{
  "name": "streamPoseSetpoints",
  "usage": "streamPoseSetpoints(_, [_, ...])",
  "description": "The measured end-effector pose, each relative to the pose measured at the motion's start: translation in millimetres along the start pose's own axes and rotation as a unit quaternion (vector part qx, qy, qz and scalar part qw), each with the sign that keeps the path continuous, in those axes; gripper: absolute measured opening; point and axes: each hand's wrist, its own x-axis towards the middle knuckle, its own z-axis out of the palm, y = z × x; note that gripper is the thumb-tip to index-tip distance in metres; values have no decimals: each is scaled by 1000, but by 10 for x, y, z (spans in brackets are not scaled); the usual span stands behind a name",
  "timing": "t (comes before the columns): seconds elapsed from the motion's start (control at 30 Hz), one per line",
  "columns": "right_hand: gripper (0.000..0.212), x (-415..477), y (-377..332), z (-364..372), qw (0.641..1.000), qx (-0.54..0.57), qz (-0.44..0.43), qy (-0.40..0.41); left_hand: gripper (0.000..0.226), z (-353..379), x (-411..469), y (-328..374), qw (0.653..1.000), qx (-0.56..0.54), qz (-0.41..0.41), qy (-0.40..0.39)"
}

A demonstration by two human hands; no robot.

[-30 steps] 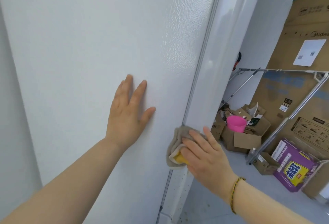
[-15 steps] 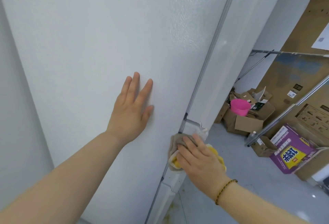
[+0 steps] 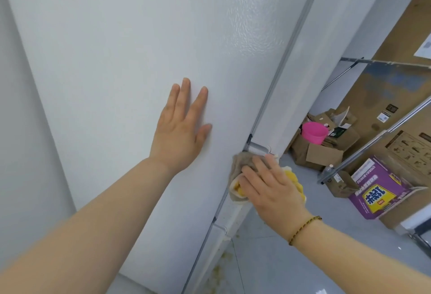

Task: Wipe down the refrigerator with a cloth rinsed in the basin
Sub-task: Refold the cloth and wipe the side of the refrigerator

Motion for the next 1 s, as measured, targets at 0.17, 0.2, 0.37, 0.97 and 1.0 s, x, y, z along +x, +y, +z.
streamPoseSetpoints(0.17, [29, -185, -414, 130, 985, 4, -119, -121, 63, -37, 7, 49, 999, 3, -17, -34])
streamPoseSetpoints(0.2, [23, -133, -400, 114, 983, 10, -131, -126, 61, -54, 7, 70, 998, -5, -29, -47])
streamPoseSetpoints(0.37, [47, 104, 85, -4, 998, 38, 21, 46, 59, -146, 13, 122, 997, -21, -40, -69])
streamPoseSetpoints(0.97, [43, -103, -95, 91, 997, 72, -16, 8, 85, -293, 55, 289, 983, -24, -105, -148])
streamPoseSetpoints(1.0, [39, -110, -75, 88, 998, 67, -11, 19, 84, -286, 43, 284, 984, -27, -104, -140])
